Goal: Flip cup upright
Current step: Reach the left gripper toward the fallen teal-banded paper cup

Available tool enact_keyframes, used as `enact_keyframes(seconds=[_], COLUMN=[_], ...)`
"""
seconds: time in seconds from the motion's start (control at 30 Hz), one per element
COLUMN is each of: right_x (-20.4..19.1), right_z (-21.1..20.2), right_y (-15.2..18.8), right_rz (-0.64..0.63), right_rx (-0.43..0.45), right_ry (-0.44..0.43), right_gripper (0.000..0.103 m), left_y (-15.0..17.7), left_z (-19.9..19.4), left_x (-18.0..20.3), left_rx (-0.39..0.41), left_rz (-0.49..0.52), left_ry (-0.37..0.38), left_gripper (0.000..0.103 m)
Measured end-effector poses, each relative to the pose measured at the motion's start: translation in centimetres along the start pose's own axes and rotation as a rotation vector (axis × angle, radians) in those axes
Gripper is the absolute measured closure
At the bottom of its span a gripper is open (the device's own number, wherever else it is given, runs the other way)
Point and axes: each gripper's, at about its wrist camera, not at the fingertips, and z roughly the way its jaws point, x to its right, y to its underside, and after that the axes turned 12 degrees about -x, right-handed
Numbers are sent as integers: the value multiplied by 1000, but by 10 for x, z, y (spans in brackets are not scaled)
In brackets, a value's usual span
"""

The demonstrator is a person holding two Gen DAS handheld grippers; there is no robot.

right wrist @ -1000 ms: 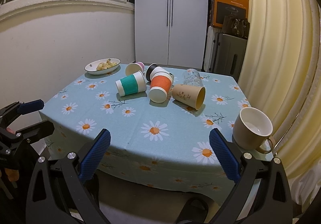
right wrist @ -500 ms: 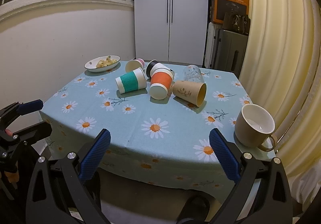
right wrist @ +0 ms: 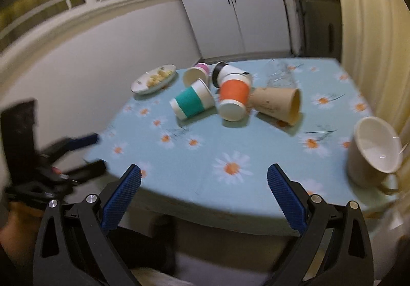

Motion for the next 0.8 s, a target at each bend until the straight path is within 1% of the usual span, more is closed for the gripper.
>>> enact_keyframes(seconds=[0.07,0.3,0.37,0.47,0.53,0.6,0.63,0.73,0.77,0.8], right_x=[5,19,24,36,40,44,47,54,57,62], right_z=[5,20,27,42,48,54,57,69,73,78], right_y=[-20,-68,-79,-94,-100,-106,-109,-113,-113,-112], right_rz=[25,67,82,122,138,164,182,239,259,295], right_rx=[-10,-46,-62,-112,-127,-145,-155,-205,-218,-234], right_ry=[-53,-118,-146,-237,-264,-287,-301,-349,-367,-393], right_gripper=[5,5,5,5,5,5,5,6,7,8], left_y=[-21,-82,-95,-112,-120,-130,-133,-144,-146,-149], left_z=[13,58,70,89,101,115,120,141,146,152], left_x=[-12,-54,-63,-72,-76,-76,-76,-70,-69,-68], left_rx=[-38,-142,-171,-214,-243,-282,-300,-382,-397,-421], left_rz=[13,40,61,95,112,154,173,273,290,308], left_ry=[5,0,-6,-19,-19,-38,-37,-75,-78,-77], left_gripper=[7,7,8,8,8,8,11,16,17,23])
